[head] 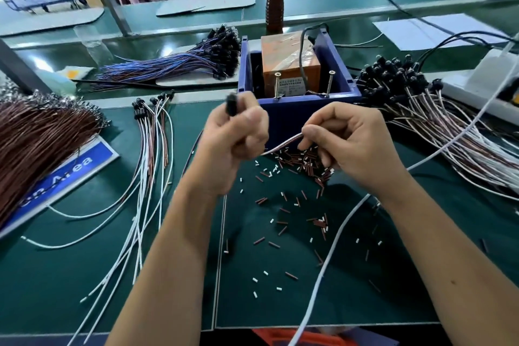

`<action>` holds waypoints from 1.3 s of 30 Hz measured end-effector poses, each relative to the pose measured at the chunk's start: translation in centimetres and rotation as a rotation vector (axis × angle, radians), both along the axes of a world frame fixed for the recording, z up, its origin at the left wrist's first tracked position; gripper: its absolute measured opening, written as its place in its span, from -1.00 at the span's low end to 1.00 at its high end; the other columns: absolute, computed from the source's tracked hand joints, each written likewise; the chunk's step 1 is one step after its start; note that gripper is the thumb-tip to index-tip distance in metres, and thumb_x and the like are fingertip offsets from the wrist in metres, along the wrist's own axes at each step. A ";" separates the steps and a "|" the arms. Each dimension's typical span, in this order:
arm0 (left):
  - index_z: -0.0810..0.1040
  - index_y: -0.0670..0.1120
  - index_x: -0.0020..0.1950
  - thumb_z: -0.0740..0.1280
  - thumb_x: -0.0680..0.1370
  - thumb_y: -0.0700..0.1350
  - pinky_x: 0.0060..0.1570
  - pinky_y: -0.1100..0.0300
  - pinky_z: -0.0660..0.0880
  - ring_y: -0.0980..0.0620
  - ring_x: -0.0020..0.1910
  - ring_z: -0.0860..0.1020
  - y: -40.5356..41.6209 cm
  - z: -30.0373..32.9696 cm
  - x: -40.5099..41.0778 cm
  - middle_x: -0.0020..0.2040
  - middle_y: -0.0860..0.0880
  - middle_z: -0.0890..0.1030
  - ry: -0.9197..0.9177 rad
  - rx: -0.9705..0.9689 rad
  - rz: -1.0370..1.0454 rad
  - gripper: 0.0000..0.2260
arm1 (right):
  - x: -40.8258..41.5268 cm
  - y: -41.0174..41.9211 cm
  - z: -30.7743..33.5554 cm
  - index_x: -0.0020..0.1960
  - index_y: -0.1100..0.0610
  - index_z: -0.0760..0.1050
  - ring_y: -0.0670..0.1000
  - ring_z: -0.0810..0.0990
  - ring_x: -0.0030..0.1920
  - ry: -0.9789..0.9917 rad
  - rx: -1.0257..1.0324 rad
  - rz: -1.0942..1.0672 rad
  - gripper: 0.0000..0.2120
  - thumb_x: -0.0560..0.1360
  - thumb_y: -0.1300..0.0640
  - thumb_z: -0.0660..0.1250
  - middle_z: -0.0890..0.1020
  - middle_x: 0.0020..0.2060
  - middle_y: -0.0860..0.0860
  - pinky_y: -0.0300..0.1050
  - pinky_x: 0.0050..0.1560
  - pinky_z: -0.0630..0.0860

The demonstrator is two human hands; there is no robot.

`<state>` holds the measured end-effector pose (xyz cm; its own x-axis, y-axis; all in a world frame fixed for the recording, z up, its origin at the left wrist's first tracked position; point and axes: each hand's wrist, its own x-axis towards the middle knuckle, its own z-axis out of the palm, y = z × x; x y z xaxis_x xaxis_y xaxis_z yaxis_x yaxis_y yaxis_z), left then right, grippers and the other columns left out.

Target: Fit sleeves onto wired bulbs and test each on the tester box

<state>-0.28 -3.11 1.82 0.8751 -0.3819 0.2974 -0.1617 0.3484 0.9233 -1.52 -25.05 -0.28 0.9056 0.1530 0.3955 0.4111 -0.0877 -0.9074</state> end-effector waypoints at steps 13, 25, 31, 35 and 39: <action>0.57 -0.09 0.04 0.49 0.52 -0.22 -0.36 0.39 0.34 0.13 -0.42 0.46 -3.7 -3.0 -0.1 -0.22 0.08 0.60 -0.534 0.564 0.491 -0.84 | 0.2 -0.7 -0.1 0.08 0.26 0.69 0.03 0.50 -0.46 0.093 0.039 0.051 -0.89 0.60 0.33 0.40 0.66 -0.38 0.11 -0.22 -0.51 0.41; 0.70 -0.09 -0.04 0.54 0.51 -0.21 -0.16 0.08 0.61 0.11 -0.18 0.68 -3.1 -3.8 1.1 -0.19 0.09 0.69 -0.569 0.594 0.528 -0.93 | 0.8 -1.2 -0.7 0.02 0.07 0.74 -0.07 0.50 -0.50 0.063 0.010 -0.039 -0.92 0.58 0.18 0.47 0.70 -0.35 0.01 -0.28 -0.50 0.41; 0.73 -0.14 -0.10 0.57 0.49 -0.21 -0.19 0.16 0.57 0.09 -0.22 0.65 -3.0 -3.0 1.0 -0.22 0.05 0.69 -0.557 0.620 0.509 -0.95 | 0.7 -1.2 -0.5 0.01 0.13 0.74 -0.13 0.46 -0.54 0.054 -0.011 -0.063 -0.92 0.59 0.19 0.46 0.61 -0.48 -0.02 -0.36 -0.48 0.36; 0.71 -0.16 -0.14 0.54 0.50 -0.27 -0.21 0.27 0.47 0.14 -0.28 0.60 -2.5 -2.9 0.9 -0.28 0.09 0.64 -0.516 0.606 0.470 -0.94 | 0.5 -1.0 -0.3 -0.01 0.08 0.75 -0.08 0.47 -0.53 0.082 -0.004 -0.048 -0.91 0.55 0.11 0.49 0.59 -0.50 0.09 -0.34 -0.48 0.35; 0.69 -0.17 -0.14 0.50 0.52 -0.28 -0.24 0.25 0.46 0.11 -0.31 0.57 -2.4 -2.8 0.7 -0.30 0.06 0.62 -0.487 0.561 0.418 -0.94 | 0.5 -0.8 -0.1 -0.01 0.05 0.76 0.03 0.46 -0.54 0.068 0.002 -0.056 -0.92 0.55 0.09 0.49 0.59 -0.48 0.19 -0.27 -0.51 0.35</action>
